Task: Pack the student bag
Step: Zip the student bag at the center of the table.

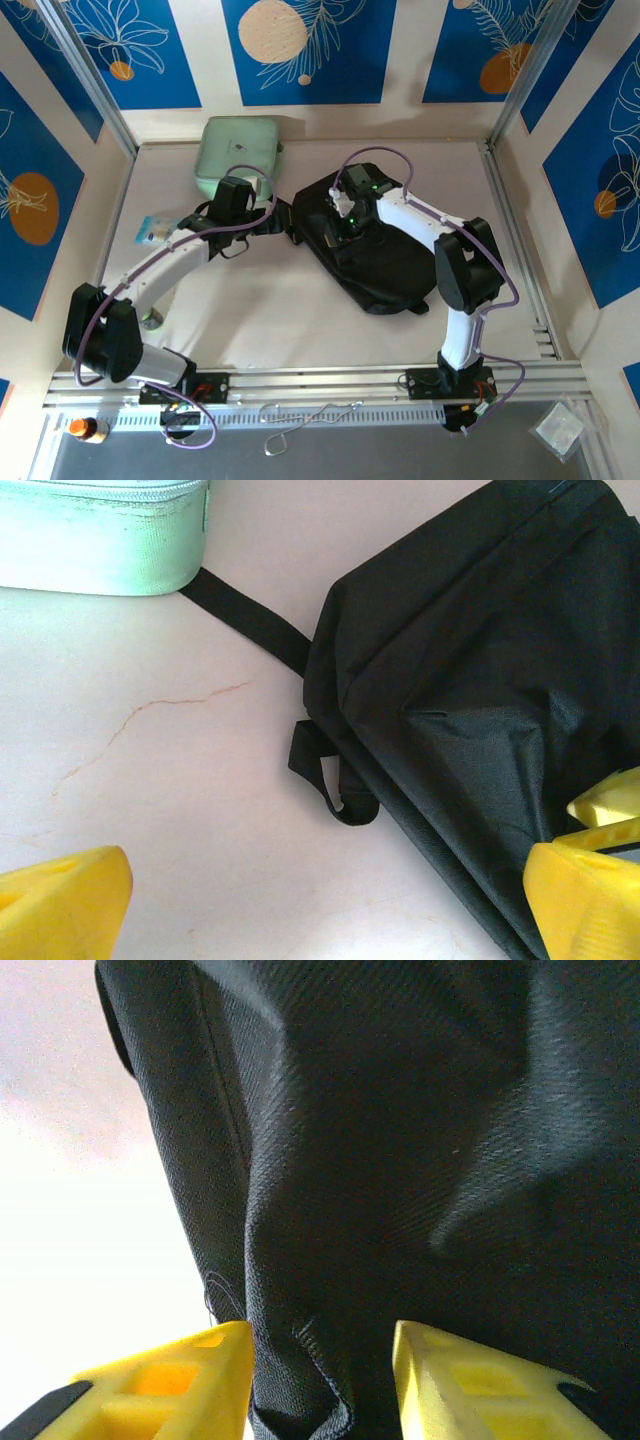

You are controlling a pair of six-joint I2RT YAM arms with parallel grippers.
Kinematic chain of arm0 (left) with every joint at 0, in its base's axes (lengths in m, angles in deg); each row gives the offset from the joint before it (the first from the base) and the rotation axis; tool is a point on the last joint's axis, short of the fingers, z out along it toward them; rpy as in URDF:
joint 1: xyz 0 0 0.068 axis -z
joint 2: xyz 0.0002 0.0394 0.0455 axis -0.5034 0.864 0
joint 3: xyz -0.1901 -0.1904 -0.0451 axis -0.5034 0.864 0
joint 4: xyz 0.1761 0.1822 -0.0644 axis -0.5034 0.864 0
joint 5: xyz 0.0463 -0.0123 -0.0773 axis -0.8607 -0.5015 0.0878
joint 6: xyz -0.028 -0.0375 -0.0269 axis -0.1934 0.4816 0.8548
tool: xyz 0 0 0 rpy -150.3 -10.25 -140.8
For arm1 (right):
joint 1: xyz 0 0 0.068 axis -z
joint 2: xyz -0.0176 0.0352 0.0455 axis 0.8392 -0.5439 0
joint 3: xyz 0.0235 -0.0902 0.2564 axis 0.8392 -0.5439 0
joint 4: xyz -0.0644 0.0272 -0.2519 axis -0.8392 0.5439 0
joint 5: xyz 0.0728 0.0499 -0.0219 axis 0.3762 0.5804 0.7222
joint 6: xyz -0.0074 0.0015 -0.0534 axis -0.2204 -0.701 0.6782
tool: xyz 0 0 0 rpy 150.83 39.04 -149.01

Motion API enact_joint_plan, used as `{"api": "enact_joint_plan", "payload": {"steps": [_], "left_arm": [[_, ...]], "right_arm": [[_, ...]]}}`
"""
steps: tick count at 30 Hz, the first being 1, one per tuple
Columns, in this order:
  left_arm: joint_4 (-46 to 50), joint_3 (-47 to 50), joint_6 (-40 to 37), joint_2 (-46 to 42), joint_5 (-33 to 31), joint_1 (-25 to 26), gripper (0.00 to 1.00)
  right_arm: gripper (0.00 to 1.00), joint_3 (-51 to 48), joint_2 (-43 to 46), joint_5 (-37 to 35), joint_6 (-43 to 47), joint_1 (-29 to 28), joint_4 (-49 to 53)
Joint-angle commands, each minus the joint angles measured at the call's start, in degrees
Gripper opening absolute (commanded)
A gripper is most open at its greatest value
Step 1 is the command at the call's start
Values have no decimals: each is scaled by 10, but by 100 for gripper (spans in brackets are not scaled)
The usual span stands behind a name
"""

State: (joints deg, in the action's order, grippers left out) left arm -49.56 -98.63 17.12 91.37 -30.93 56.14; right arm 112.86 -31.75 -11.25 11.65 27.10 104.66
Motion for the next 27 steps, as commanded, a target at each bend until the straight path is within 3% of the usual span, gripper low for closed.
{"api": "enact_joint_plan", "payload": {"steps": [1, 8, 13, 18, 27], "left_arm": [[-8, -1, 12, 10, 18, -10, 100], [-3, -11, 17, 16, 49, -9, 100], [-10, -13, 68, 27, 137, -10, 97], [-116, 29, 177, 40, 246, -1, 90], [-261, 52, 300, 105, 286, 63, 70]], "right_arm": [[37, 14, -8, 1, 20, -10, 24], [14, 6, 12, -12, 11, -9, 5], [2, -19, 55, -38, -8, -4, -25], [0, -56, 107, -47, -32, 8, -57], [0, -101, 158, -38, -69, 25, -95]]}}
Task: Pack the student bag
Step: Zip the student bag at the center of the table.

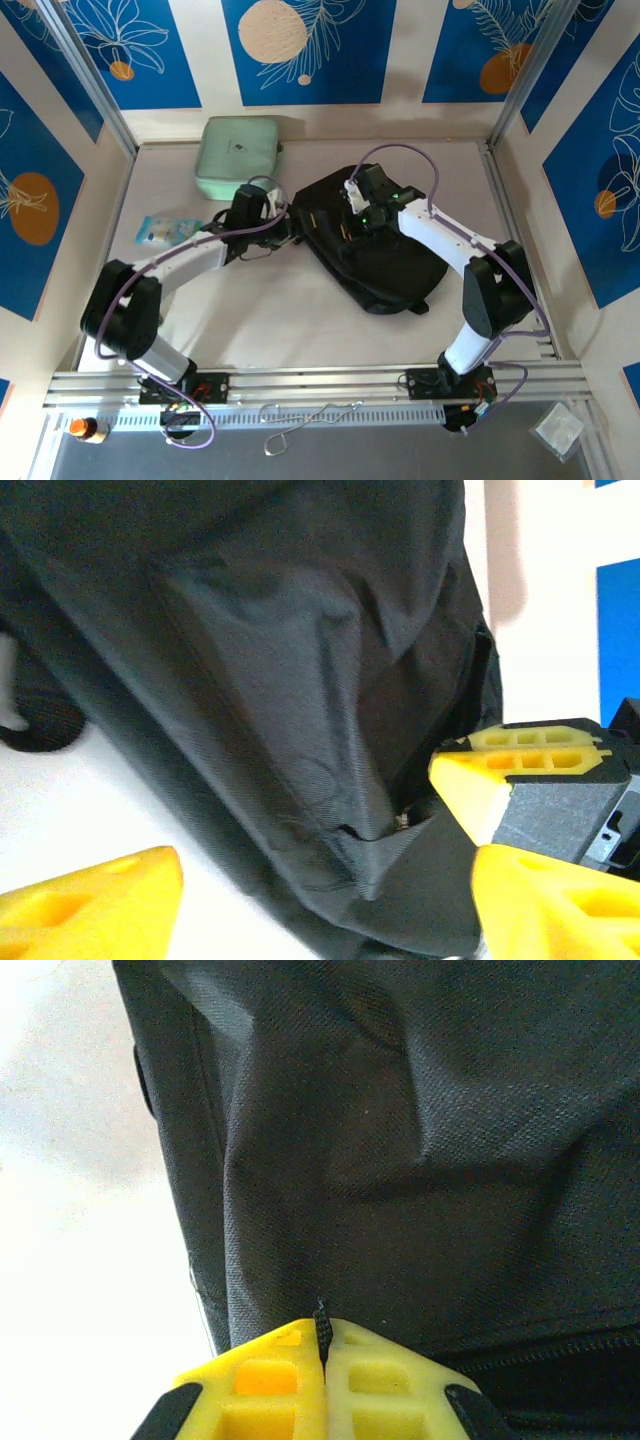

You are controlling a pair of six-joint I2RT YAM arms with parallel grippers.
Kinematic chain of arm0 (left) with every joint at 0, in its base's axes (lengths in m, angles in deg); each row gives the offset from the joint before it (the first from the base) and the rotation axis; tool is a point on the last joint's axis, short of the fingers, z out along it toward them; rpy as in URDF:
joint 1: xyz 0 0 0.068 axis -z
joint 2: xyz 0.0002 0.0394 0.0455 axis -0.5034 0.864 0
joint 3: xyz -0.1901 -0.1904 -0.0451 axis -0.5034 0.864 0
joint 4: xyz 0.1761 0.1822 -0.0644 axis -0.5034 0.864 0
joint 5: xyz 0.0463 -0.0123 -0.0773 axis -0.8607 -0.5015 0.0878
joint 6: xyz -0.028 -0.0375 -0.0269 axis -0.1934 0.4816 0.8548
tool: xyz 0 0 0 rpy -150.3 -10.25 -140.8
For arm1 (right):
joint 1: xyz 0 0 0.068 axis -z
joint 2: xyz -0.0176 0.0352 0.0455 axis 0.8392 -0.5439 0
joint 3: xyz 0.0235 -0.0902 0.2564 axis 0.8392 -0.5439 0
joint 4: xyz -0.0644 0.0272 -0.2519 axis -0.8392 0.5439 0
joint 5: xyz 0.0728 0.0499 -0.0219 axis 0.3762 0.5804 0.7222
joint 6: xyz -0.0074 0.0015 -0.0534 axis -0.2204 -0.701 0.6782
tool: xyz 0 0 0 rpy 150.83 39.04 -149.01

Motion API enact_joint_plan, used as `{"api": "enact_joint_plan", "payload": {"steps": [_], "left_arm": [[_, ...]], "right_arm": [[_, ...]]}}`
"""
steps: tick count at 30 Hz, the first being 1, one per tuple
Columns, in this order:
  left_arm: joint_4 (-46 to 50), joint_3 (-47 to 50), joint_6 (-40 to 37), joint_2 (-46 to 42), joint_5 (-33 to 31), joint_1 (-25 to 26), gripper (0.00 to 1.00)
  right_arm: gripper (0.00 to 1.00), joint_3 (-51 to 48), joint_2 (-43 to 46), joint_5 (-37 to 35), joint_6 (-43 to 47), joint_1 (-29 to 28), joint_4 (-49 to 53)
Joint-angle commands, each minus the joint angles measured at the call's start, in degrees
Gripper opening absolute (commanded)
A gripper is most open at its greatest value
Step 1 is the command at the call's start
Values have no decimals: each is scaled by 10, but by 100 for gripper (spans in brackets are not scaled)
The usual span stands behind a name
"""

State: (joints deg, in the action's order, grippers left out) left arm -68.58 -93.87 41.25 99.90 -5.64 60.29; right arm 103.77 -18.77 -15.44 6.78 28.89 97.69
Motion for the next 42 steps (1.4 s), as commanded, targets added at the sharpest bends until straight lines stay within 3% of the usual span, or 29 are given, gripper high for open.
{"api": "enact_joint_plan", "payload": {"steps": [1, 7, 11, 21, 26, 31, 42], "left_arm": [[-79, 2, 69, 29, 34, 27, 68], [-102, -23, 103, 89, 41, 60, 45], [-96, -39, 103, 110, 38, 70, 38], [-66, -38, 78, 86, -2, 75, 36], [-97, -25, 93, 75, 6, 75, 35], [-98, -11, 96, 63, -31, 75, 34], [-117, -54, 109, 127, 26, 79, 34]], "right_arm": [[0, -14, 32, 7, -24, 9, -29], [0, -39, 55, 38, -44, 24, -54], [0, -43, 57, 44, -46, 27, -54], [0, -50, 56, 46, -51, 27, -57], [0, -51, 54, 45, -52, 28, -58], [0, -52, 55, 44, -54, 29, -57], [0, -54, 55, 57, -57, 31, -59]]}}
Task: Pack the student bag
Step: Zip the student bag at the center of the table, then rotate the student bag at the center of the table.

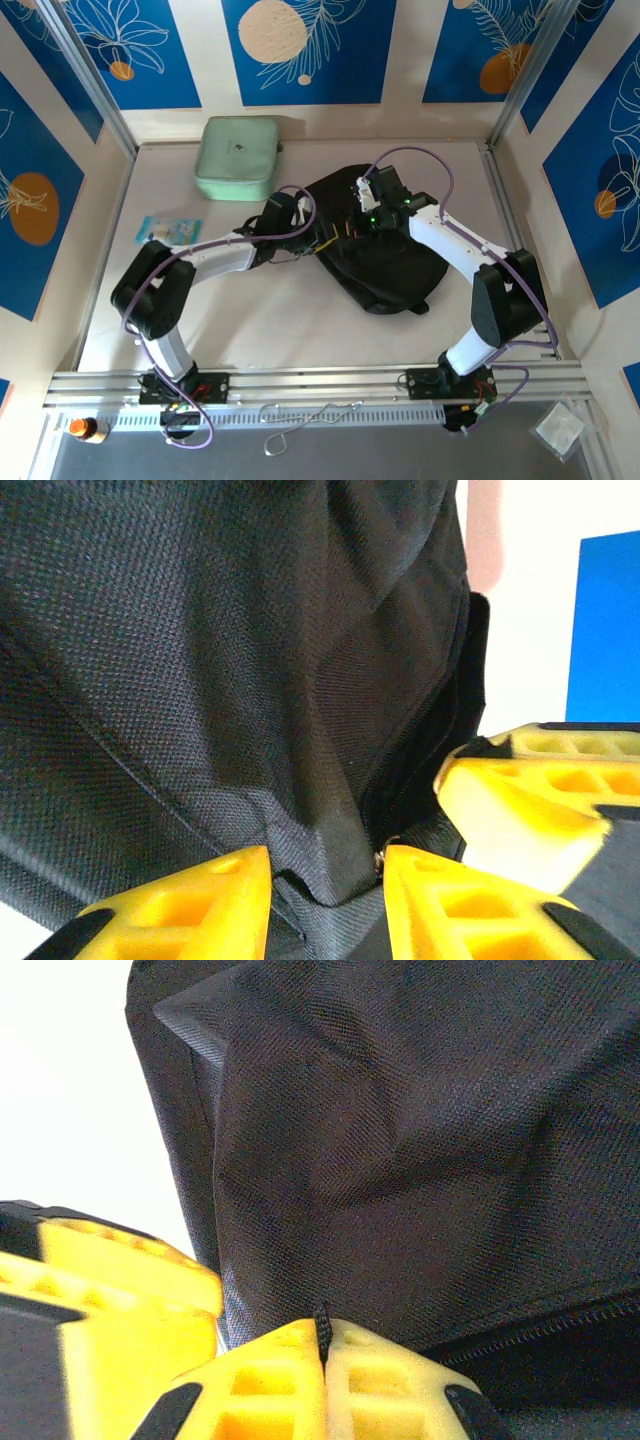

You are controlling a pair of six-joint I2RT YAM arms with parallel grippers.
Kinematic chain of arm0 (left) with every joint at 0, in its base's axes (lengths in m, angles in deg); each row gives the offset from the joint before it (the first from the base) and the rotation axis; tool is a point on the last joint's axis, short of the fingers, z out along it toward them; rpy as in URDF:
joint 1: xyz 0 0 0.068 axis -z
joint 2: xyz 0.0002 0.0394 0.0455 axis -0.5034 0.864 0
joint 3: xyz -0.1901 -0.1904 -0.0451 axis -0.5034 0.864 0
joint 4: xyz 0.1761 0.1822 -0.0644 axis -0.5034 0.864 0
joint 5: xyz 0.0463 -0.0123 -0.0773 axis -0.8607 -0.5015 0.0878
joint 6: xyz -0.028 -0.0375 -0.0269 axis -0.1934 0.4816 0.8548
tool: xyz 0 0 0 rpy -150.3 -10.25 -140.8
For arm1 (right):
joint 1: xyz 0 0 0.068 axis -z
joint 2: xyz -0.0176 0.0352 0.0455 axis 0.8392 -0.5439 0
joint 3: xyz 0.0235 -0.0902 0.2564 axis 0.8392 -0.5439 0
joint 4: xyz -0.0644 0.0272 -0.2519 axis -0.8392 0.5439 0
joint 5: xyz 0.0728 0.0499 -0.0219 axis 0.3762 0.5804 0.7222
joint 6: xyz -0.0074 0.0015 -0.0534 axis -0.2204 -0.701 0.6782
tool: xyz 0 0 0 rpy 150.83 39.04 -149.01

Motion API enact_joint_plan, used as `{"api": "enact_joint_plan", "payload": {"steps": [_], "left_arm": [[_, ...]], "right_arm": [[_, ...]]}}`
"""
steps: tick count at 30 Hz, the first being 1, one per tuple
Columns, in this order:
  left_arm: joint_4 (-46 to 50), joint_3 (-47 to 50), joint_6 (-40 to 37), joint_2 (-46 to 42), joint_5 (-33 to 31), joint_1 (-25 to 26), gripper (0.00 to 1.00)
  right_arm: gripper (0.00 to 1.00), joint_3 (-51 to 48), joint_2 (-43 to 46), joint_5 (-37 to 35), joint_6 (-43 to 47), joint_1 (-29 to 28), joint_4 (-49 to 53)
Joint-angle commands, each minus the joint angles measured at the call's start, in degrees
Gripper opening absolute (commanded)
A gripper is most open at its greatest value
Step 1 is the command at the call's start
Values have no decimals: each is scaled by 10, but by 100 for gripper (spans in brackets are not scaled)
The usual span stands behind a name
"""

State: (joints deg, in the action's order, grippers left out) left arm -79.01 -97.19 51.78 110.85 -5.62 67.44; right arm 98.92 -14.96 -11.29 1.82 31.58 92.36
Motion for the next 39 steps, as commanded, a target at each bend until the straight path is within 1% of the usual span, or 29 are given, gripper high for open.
{"api": "enact_joint_plan", "payload": {"steps": [1, 3, 4, 8, 10, 11, 12, 14, 17, 23, 26, 32, 34, 36, 39], "left_arm": [[-11, -29, 1, 24, 33, 8, 34], [-4, -40, -1, 34, 40, 10, 31], [0, -43, -2, 38, 42, 11, 27], [15, -46, -10, 41, 37, 11, 10], [27, -43, -19, 37, 29, 11, 0], [34, -40, -28, 34, 23, 11, 0], [42, -36, -35, 30, 16, 10, 0], [47, -21, -50, 20, -2, 9, 0], [55, -4, -56, 15, -8, 3, 0], [56, 18, -61, 1, -15, -6, 0], [66, 17, -69, -6, -19, -9, 0], [103, -3, -101, -11, -25, -28, 0], [113, -18, -115, -5, -26, -37, 0], [138, -52, -141, 12, -25, -49, 0], [180, -120, -179, 52, -46, -68, 0]], "right_arm": [[0, -6, 16, 16, -8, 4, -5], [0, -5, 15, 17, -7, 4, -4], [0, -5, 15, 16, -7, 4, -4], [0, -4, 12, -5, -10, 6, 0], [0, -2, 8, -40, -24, 12, 5], [0, 2, 3, -68, -41, 19, 15], [0, 7, -2, -80, -54, 29, 25], [0, 14, -12, -70, -81, 64, 39], [0, 28, -24, -63, -104, 103, 45], [0, 68, -52, -129, -128, 155, 64], [0, 80, -61, -139, -139, 178, 60], [0, 119, -87, -168, -155, 201, 72], [0, 128, -96, -164, -157, 202, 76], [0, 129, -101, -158, -161, 198, 78], [0, 114, -95, -148, -164, 189, 67]]}}
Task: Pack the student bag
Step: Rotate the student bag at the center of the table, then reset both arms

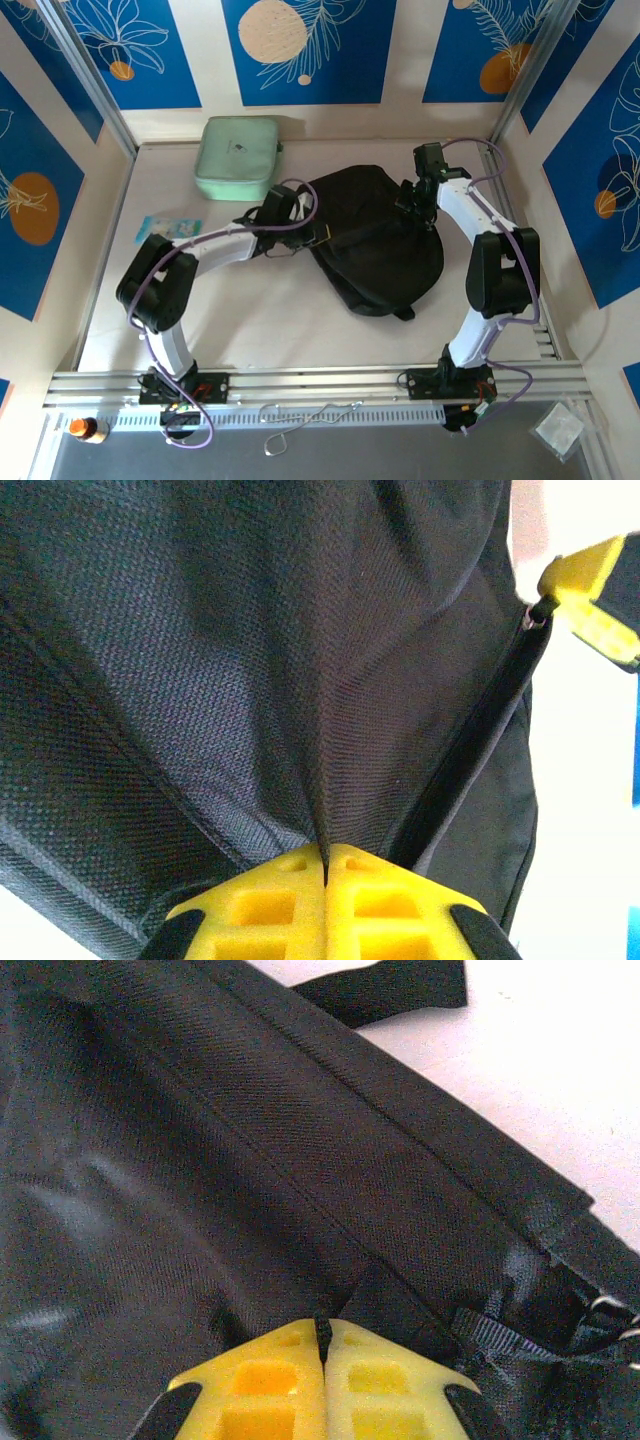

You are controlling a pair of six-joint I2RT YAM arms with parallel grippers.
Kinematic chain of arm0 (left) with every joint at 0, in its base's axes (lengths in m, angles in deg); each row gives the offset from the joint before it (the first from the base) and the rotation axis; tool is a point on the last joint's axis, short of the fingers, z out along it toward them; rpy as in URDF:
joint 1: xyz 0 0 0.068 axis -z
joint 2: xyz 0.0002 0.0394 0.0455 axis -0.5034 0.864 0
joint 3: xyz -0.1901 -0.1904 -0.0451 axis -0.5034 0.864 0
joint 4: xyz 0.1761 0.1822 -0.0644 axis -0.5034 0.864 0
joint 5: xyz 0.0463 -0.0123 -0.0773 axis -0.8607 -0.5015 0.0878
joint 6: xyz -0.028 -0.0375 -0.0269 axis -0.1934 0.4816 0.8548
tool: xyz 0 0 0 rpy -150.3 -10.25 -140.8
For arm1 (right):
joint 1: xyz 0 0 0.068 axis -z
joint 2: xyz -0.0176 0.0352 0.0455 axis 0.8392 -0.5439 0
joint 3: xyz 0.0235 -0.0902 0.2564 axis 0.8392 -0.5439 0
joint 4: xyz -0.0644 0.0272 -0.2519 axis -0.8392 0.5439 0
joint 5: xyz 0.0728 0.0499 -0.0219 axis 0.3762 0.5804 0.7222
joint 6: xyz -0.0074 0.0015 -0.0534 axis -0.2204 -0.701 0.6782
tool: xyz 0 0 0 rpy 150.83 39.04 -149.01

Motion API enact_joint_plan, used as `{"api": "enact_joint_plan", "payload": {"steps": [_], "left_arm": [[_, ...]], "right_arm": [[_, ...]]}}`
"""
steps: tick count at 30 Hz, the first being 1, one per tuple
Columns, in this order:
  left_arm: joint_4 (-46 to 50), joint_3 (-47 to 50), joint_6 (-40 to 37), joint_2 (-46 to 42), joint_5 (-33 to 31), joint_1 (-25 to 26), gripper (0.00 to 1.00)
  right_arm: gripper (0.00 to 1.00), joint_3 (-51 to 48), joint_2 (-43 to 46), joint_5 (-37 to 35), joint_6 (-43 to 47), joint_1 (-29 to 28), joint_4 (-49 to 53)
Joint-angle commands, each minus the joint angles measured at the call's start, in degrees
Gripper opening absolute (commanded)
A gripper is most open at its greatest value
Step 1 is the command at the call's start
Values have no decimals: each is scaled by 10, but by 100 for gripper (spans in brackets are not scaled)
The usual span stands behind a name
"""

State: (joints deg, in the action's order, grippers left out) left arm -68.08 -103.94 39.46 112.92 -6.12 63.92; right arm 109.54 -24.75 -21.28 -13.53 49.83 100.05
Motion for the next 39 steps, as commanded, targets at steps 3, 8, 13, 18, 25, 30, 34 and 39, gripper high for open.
{"api": "enact_joint_plan", "payload": {"steps": [3, 8, 13, 18, 25, 30, 34, 39], "left_arm": [[85, -125, -74, 75, -52, -54, 0], [124, -236, -126, 119, -104, -59, 8], [161, -266, -159, 99, -156, -59, 37], [185, -219, -198, -9, -216, -59, 54], [175, -55, -260, -196, -408, -68, 85], [131, 105, -283, -320, -534, -89, 100], [65, 227, -303, -404, -598, -115, 100], [-27, 352, -333, -471, -661, -155, 100]], "right_arm": [[0, -8, 16, -23, -15, 0, -29], [0, -26, 29, 41, -19, -5, -63], [20, -40, 70, 63, -5, -6, -93], [59, -65, 174, 13, 19, -4, -110], [93, -187, 333, -81, 69, 28, -200], [99, -296, 412, -178, 80, 61, -268], [99, -384, 447, -148, 90, 92, -332], [99, -522, 488, -167, 100, 93, -484]]}}
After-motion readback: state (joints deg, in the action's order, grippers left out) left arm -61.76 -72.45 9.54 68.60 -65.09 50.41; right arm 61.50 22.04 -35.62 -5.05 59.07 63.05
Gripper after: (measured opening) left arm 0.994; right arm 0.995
